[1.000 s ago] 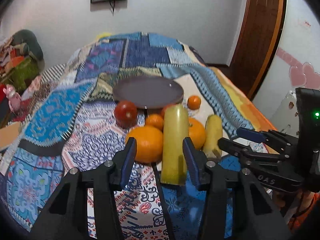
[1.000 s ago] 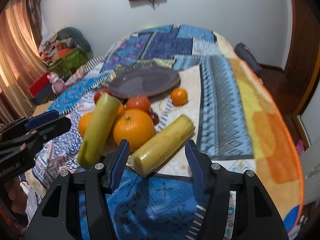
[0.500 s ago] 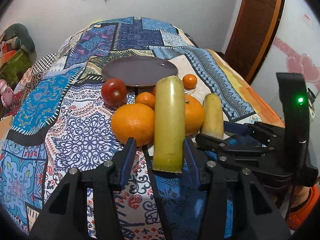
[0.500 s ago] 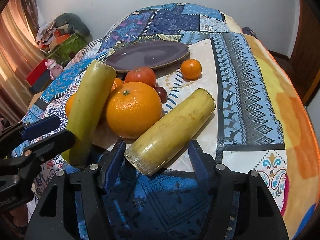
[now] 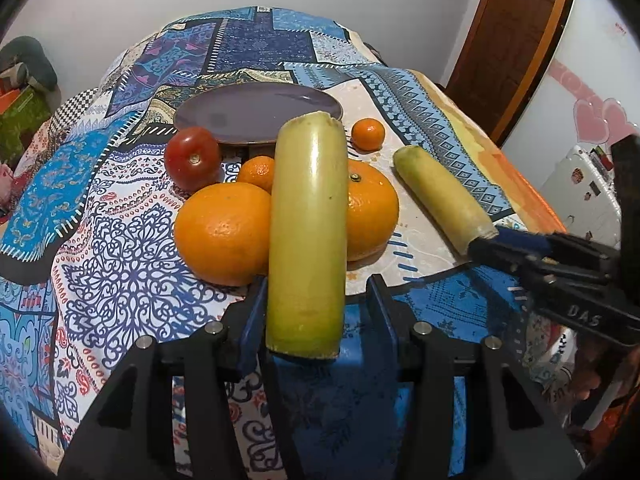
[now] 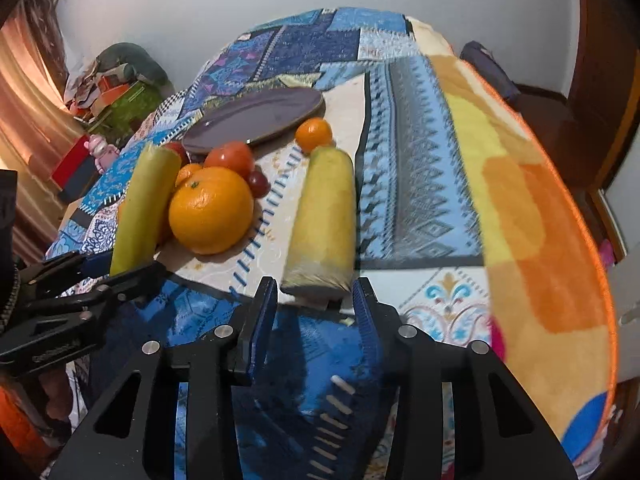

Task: Organize fruits
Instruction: 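Close the left tool on one yellow cylinder while the right tool grasps the other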

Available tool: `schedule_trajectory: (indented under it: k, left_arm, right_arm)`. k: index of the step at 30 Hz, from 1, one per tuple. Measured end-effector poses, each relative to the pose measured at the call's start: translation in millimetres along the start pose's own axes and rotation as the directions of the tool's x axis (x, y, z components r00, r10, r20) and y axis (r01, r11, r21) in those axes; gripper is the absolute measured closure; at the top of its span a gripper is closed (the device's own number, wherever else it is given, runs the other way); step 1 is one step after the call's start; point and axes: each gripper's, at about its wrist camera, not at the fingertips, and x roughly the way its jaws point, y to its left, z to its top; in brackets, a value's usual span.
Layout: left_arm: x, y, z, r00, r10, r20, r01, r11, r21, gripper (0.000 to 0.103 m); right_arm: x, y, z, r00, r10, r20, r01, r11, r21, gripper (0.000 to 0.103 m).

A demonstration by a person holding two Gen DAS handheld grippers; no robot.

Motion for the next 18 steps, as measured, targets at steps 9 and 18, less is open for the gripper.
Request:
schedule_trajectory:
  k: [9,18]
  left_arm:
    - [2,1,5,0.999,-0.025,-0.03,0.024,0.999,-0.033,0.066]
    - [7,-2,15,0.999,0.003,-0.05,-0.006,0.999,-0.053,0.065]
  right_arm:
    - [21,0,17,1.0,-0.016,0.005,0.016,0.999,-0.035,0.063]
    - [38,-1,24,1.0,-0.008,-0.002,0.007,0.999,-0.048,0.062]
